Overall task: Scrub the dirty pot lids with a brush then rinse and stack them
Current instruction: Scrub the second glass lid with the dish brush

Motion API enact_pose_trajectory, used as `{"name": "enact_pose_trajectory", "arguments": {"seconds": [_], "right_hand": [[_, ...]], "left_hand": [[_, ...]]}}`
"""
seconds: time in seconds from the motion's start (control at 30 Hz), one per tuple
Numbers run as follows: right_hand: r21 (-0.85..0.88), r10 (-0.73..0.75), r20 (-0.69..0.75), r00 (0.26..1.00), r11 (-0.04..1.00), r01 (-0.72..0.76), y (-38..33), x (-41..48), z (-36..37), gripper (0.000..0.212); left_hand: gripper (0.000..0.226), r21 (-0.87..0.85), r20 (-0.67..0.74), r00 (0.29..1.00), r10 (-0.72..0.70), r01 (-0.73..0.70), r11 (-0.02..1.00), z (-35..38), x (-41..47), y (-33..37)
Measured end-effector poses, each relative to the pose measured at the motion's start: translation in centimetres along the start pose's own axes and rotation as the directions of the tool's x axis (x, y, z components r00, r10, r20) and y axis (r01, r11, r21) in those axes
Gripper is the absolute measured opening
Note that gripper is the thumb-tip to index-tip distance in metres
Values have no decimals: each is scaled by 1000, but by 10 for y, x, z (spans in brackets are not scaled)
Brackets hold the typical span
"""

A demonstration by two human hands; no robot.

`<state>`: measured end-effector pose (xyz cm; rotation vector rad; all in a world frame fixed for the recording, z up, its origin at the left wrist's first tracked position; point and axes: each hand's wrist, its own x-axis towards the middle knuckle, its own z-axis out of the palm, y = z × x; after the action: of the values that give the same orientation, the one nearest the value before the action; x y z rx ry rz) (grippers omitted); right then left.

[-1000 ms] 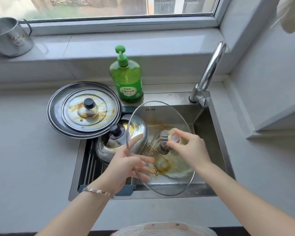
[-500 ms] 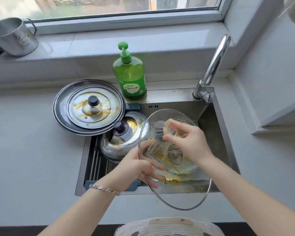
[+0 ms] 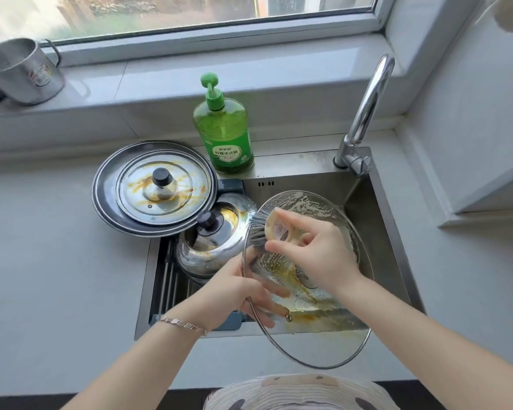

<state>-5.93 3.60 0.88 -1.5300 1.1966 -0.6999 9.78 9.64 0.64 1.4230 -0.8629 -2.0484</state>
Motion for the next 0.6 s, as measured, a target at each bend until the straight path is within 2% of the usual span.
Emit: {"name": "enact_pose_trajectory", "arguments": {"seconds": [0.03, 0.1, 0.13, 0.2, 0.27, 0.3, 0.37, 0.43, 0.47, 0.57, 0.6], "right_hand": [[1, -9, -16, 1000, 1000, 9, 3, 1, -1, 53], [-46, 53, -162, 985, 997, -61, 10, 13, -10, 58], [-74, 63, -182, 981, 994, -77, 9, 16, -12, 60], [-76, -25, -50, 998, 997, 21, 7, 4, -7, 61], [-64, -145, 146, 979, 986, 156, 3, -18, 4, 62], [-73, -180, 185, 966, 978, 196, 3, -22, 4, 61], [-117, -152, 105, 983, 980, 164, 7, -7, -6, 58], [-161, -36, -55, 998, 987, 27, 7, 10, -14, 58], [-144, -38, -56, 998, 989, 29, 6, 11, -13, 58], [-62, -160, 194, 968, 983, 174, 1, -14, 3, 62], [-92, -168, 209, 963, 977, 190, 4, -17, 1, 61]], "left_hand": [[73, 3, 2, 1000, 8, -8, 1000, -2, -2, 1], [72, 6, 3, 1000, 11, -11, 1000, -5, -3, 2], [71, 3, 7, 1000, 12, -12, 1000, -5, -3, 3], [64, 1, 11, 1000, 24, -24, 1000, -5, -1, 4], [53, -16, -11, 999, 51, -51, 999, -7, -2, 3], [52, -23, -21, 998, 67, -67, 997, -9, -3, 2], [60, -25, -17, 997, 77, -77, 997, -11, -4, 2], [68, -25, -4, 998, 68, -68, 997, -9, -3, 4], [67, -23, -2, 998, 70, -70, 997, -9, -1, 5], [63, -13, -19, 996, 90, -90, 996, -11, -2, 5], [67, -17, -34, 995, 92, -92, 996, -13, -3, 4]]}}
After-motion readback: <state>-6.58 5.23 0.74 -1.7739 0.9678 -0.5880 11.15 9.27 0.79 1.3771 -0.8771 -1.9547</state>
